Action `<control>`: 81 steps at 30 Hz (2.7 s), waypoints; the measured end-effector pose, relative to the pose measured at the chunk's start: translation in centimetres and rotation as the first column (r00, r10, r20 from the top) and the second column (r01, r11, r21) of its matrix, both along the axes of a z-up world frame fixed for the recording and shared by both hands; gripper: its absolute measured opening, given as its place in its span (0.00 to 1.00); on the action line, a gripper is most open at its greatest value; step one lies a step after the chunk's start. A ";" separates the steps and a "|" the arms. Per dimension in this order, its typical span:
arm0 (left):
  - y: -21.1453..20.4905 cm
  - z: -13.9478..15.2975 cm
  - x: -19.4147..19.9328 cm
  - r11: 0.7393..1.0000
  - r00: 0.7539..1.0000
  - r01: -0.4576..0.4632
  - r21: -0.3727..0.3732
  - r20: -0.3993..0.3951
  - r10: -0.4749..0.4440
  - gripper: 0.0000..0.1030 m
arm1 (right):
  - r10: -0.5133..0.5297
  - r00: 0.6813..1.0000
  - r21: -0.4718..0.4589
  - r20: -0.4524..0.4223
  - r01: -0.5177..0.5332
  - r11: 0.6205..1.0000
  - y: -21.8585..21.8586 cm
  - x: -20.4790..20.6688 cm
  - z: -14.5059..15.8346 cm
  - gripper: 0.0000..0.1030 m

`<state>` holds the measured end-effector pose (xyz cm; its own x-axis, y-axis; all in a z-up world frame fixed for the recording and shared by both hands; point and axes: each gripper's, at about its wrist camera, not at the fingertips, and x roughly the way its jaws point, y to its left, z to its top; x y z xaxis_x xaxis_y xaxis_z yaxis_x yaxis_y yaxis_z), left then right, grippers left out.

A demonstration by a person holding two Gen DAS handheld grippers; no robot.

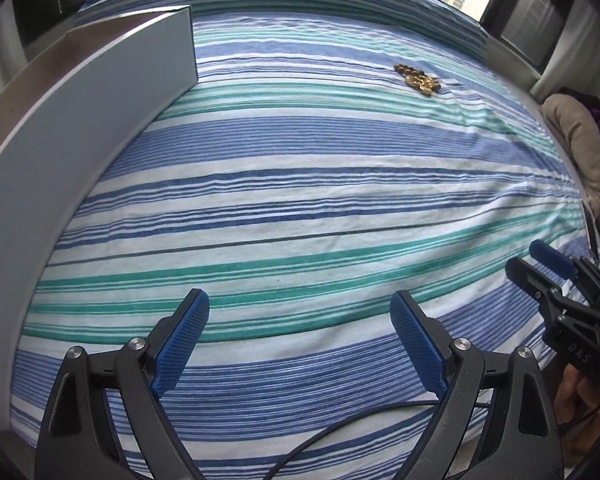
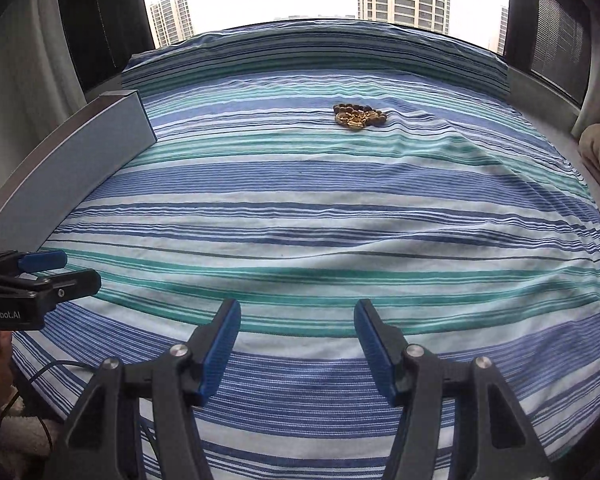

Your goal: Organize jewelry

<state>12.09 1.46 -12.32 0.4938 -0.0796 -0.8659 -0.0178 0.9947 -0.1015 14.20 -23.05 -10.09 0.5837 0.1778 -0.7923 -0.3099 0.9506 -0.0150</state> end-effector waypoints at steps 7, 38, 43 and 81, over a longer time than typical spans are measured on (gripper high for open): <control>0.0 0.2 0.7 1.000 1.000 -0.003 0.008 0.019 0.002 0.90 | 0.009 0.999 0.018 -0.036 -0.009 1.000 0.3 -0.1 -0.8 0.59; 6.2 -1.6 -0.8 0.987 0.988 -0.156 -0.035 -0.020 0.156 0.90 | -0.245 0.929 0.113 -0.278 0.285 0.952 1.2 30.0 -1.3 0.08; 6.4 -2.0 -0.8 0.985 0.986 -0.166 -0.040 -0.030 0.165 0.90 | -0.146 0.964 0.213 -0.221 0.194 0.958 0.9 26.3 2.9 0.07; -5.3 8.5 16.7 0.972 0.984 0.158 -0.174 -0.054 -0.170 0.90 | -0.124 0.989 0.267 -0.076 0.140 0.954 -8.3 1.8 0.9 0.42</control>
